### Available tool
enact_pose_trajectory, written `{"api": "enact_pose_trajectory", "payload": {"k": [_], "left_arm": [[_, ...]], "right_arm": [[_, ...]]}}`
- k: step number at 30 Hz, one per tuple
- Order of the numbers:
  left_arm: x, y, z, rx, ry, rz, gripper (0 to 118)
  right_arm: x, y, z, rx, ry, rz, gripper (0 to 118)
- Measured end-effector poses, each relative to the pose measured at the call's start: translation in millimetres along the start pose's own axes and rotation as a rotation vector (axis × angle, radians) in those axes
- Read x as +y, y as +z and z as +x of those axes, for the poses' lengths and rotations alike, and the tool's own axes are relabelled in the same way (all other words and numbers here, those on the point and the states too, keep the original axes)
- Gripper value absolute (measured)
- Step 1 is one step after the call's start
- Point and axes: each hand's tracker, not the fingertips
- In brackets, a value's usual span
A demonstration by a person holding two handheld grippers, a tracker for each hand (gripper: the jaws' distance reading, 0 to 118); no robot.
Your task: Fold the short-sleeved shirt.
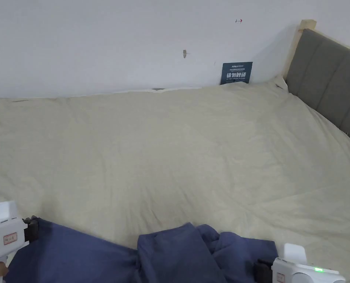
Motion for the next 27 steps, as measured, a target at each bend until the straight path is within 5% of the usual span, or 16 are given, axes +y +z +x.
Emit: {"api": "enact_pose_trajectory", "payload": {"k": [4, 6, 7, 17, 27], "left_arm": [[-1, 6, 2, 0.005, 0.005, 0.002, 2], [0, 8, 3, 0.008, 0.004, 0.006, 2], [-1, 10, 4, 0.008, 0.006, 0.006, 2], [11, 46, -3, -0.018, 0.063, 0.089, 2], [110, 117, -33, 0.023, 0.133, 0.353, 2]], "right_arm": [[-3, 0, -6, -0.016, 0.042, 0.023, 63], [-4, 10, -12, -0.026, 0.076, 0.043, 18], [-7, 23, -22, -0.008, 0.094, 0.044, 7], [10, 91, -37, 0.019, 0.226, 0.316, 3], [155, 173, -61, 0.107, 0.238, 0.66, 3]]}}
